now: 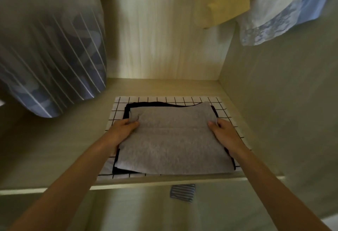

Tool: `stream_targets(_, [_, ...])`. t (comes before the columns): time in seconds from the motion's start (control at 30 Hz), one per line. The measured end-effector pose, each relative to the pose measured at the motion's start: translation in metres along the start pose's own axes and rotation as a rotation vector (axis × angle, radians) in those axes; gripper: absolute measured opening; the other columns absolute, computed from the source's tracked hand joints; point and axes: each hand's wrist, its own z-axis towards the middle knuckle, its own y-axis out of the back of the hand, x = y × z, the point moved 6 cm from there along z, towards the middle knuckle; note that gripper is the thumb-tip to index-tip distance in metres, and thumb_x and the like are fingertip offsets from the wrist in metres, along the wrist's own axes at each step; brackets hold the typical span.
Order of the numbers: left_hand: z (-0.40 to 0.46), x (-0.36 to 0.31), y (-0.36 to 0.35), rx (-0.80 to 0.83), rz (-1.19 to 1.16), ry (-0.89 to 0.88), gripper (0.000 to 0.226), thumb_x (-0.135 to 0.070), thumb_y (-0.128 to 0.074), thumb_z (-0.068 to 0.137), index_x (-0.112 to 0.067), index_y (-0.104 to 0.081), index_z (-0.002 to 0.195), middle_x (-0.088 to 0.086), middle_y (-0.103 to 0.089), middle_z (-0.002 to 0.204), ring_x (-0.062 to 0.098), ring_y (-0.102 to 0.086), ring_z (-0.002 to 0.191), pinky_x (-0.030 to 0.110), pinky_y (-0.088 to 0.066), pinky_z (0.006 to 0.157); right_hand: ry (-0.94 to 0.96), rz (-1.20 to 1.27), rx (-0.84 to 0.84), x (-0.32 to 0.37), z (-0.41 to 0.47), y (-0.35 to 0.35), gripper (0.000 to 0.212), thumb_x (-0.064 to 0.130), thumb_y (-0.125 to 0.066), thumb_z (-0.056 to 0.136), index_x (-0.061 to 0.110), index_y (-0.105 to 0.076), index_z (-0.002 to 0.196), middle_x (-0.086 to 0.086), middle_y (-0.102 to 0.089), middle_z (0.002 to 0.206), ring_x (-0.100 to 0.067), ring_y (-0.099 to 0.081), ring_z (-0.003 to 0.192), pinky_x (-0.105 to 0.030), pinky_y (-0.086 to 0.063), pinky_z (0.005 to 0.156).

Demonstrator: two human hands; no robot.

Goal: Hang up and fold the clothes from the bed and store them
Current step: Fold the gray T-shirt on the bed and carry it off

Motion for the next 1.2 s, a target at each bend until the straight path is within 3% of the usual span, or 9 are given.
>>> stream_targets(0.07, [0.003, -0.005, -0.002, 0.048, -0.037, 0.121, 0.031, -0.032, -0.069, 0.089, -0.008, -0.065, 0.109, 0.012, -0.069, 0.102, 0.025, -0.066, 0.089, 0.03, -0.051, 0.066, -0.059, 0.02, 0.028, 0.002, 0.006, 0.005, 0.023, 0.033, -0.059, 0.097, 0.012, -0.068, 0.099, -0.007, -0.069, 0.101, -0.022, -0.066, 0.092, -0.038, -0.055, 0.081])
stream_targets(0.2, [0.011, -0.022, -0.006, 0.158, -0.129, 0.232, 0.038, -0.039, -0.07, 0.083, -0.007, -0.067, 0.104, 0.017, -0.07, 0.103, 0.029, -0.065, 0.091, 0.035, -0.05, 0.071, -0.152, 0.121, 0.111, 0.013, 0.014, 0.006, 0.035, 0.041, -0.07, 0.087, 0.007, -0.069, 0.095, -0.007, -0.071, 0.095, -0.018, -0.068, 0.086, -0.026, -0.053, 0.065])
stream_targets(0.3, [0.021, -0.03, -0.005, 0.202, -0.115, 0.248, 0.066, -0.043, -0.086, 0.058, -0.006, -0.066, 0.11, 0.019, -0.07, 0.109, 0.031, -0.064, 0.098, 0.039, -0.05, 0.078, -0.143, 0.137, 0.151, 0.024, 0.02, -0.001, 0.024, 0.033, -0.072, 0.087, 0.01, -0.068, 0.093, -0.008, -0.071, 0.096, -0.017, -0.068, 0.083, -0.025, -0.051, 0.06])
stream_targets(0.5, [0.039, -0.05, -0.004, 0.209, -0.207, 0.008, 0.023, -0.035, -0.056, 0.094, -0.02, -0.062, 0.11, 0.006, -0.073, 0.103, 0.024, -0.067, 0.1, 0.036, -0.054, 0.077, -0.004, 0.246, 0.151, 0.045, 0.032, 0.001, 0.007, 0.024, -0.068, 0.091, 0.022, -0.066, 0.098, 0.003, -0.071, 0.099, -0.011, -0.069, 0.087, -0.023, -0.051, 0.064])
stream_targets(0.73, [0.053, -0.025, -0.01, 0.154, -0.258, 0.092, 0.031, -0.028, -0.05, 0.1, -0.015, -0.052, 0.128, 0.007, -0.065, 0.106, 0.023, -0.063, 0.092, 0.036, -0.049, 0.068, -0.142, 0.293, 0.1, 0.012, 0.047, -0.009, 0.023, 0.019, -0.06, 0.097, 0.015, -0.063, 0.119, 0.002, -0.067, 0.102, -0.015, -0.064, 0.092, -0.028, -0.05, 0.069])
stream_targets(0.97, [0.054, -0.032, -0.01, 0.181, -0.296, 0.013, 0.032, -0.028, -0.048, 0.1, -0.014, -0.055, 0.128, 0.007, -0.067, 0.11, 0.022, -0.064, 0.097, 0.035, -0.051, 0.074, -0.089, 0.335, 0.04, 0.011, 0.044, -0.005, 0.013, 0.016, -0.053, 0.1, 0.021, -0.066, 0.104, 0.006, -0.067, 0.098, -0.012, -0.064, 0.09, -0.026, -0.049, 0.067])
stream_targets(1.07, [0.051, -0.03, -0.009, 0.177, -0.26, 0.05, 0.033, -0.036, -0.05, 0.098, -0.012, -0.06, 0.117, 0.008, -0.068, 0.109, 0.02, -0.065, 0.095, 0.031, -0.051, 0.071, -0.116, 0.284, -0.002, 0.006, 0.039, 0.003, 0.012, 0.025, -0.055, 0.1, 0.021, -0.066, 0.1, 0.001, -0.066, 0.105, -0.015, -0.063, 0.096, -0.032, -0.052, 0.078])
stream_targets(1.13, [0.045, -0.024, -0.004, 0.154, -0.21, 0.088, 0.031, -0.037, -0.054, 0.096, -0.011, -0.062, 0.11, 0.009, -0.068, 0.107, 0.02, -0.065, 0.092, 0.03, -0.049, 0.068, -0.164, 0.214, 0.028, -0.002, 0.033, 0.01, 0.025, 0.036, -0.058, 0.097, 0.014, -0.067, 0.106, -0.003, -0.068, 0.109, -0.019, -0.064, 0.101, -0.035, -0.053, 0.084])
stream_targets(1.2, [0.038, -0.017, 0.002, 0.126, -0.181, 0.1, 0.037, -0.037, -0.059, 0.093, -0.008, -0.062, 0.116, 0.009, -0.069, 0.106, 0.019, -0.066, 0.091, 0.03, -0.05, 0.068, -0.207, 0.179, 0.123, -0.009, 0.021, 0.011, 0.028, 0.038, -0.061, 0.095, 0.013, -0.068, 0.104, -0.003, -0.07, 0.106, -0.018, -0.066, 0.098, -0.03, -0.052, 0.075])
